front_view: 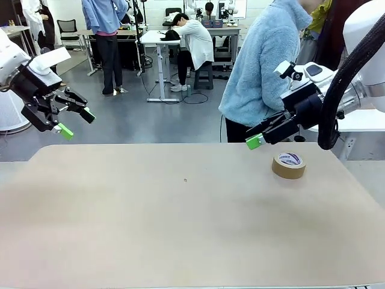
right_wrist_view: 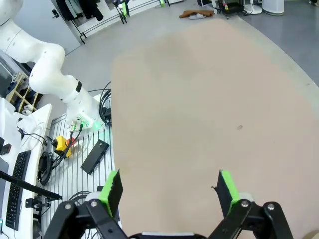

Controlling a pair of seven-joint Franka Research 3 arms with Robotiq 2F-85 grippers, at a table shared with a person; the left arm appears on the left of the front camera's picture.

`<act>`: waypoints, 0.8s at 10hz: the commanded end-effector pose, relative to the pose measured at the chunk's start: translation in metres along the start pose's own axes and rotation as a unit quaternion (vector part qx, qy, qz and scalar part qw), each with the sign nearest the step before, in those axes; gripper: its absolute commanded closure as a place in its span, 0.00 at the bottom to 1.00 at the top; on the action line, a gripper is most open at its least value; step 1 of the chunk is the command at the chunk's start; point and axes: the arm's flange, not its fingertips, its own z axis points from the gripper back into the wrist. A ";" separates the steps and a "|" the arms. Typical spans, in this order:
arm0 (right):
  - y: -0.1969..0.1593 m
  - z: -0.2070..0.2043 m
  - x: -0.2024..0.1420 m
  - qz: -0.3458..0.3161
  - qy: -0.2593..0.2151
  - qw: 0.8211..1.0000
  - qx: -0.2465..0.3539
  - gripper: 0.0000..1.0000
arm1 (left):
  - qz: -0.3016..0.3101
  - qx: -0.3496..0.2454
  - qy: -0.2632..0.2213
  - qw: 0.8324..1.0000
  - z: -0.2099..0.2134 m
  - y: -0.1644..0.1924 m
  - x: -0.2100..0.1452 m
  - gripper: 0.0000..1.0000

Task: Wrap the clocks to prevent damage.
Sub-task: After the human seals the box with tape, release both hands from the side flaps of the Package Box.

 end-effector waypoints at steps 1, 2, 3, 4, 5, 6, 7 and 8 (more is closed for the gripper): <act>0.001 -0.002 0.000 -0.008 0.005 1.000 0.000 0.00 | 0.001 0.000 0.000 1.000 0.000 0.000 0.001 0.00; 0.000 0.000 0.000 0.000 0.000 1.000 0.000 0.00 | 0.000 0.000 0.000 1.000 0.000 0.000 0.000 0.00; -0.001 0.012 -0.002 0.019 -0.023 0.999 0.026 0.00 | 0.019 0.009 -0.067 0.998 0.015 0.002 -0.007 0.00; -0.003 0.029 -0.007 0.033 -0.063 0.995 0.066 0.00 | 0.030 0.008 -0.133 0.991 0.028 0.007 -0.016 0.00; -0.007 0.044 -0.012 0.033 -0.106 0.991 0.079 0.00 | 0.045 0.002 -0.180 0.983 0.032 0.010 -0.025 0.00; -0.014 0.057 -0.019 0.031 -0.140 0.985 0.093 0.00 | 0.061 0.002 -0.210 0.976 0.033 0.014 -0.035 0.00; -0.022 0.064 -0.025 0.030 -0.161 0.981 0.100 0.00 | 0.073 0.015 -0.222 0.972 0.037 0.019 -0.043 0.00; -0.028 0.068 -0.030 0.025 -0.167 0.981 0.092 0.00 | 0.080 0.029 -0.226 0.971 0.041 0.021 -0.049 0.00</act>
